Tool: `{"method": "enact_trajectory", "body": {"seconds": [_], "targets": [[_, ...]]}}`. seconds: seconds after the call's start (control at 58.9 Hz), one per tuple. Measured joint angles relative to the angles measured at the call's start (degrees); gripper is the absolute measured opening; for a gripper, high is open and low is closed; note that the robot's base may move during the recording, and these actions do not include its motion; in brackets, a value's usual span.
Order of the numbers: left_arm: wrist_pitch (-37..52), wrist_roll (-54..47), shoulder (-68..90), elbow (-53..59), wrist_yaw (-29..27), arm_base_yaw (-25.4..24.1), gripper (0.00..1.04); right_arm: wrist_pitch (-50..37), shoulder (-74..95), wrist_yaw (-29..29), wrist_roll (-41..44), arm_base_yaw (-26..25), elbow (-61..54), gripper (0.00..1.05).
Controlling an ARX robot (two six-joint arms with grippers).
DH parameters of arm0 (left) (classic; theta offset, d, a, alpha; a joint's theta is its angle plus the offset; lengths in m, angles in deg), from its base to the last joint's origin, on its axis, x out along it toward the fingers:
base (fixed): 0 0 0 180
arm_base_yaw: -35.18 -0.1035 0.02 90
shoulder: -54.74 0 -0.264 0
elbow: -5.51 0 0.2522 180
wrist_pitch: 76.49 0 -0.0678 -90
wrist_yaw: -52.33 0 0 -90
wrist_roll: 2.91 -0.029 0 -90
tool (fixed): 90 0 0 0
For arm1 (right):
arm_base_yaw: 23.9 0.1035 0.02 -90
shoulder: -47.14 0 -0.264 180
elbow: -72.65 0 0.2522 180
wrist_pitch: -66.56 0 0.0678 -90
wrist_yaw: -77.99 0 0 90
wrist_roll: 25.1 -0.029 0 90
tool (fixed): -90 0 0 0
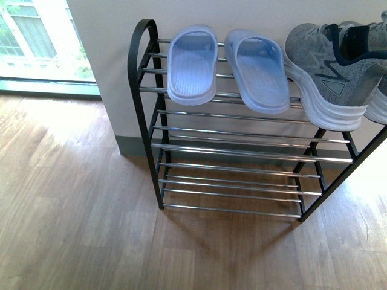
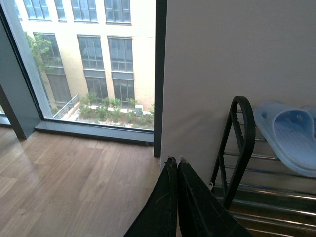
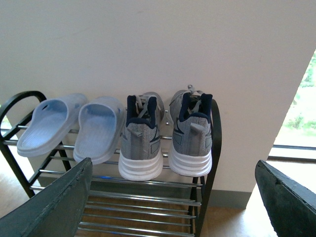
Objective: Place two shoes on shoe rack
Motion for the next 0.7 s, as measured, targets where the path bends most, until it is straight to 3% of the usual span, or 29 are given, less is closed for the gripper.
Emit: {"method": "enact_trajectory", "body": {"seconds": [0.696], "targets": [[-19.50, 0.00, -20.26, 0.02, 0.00, 0.00, 0.01, 0.00, 0.00, 0.00, 0.00, 0.00, 0.00, 0.95]]}}
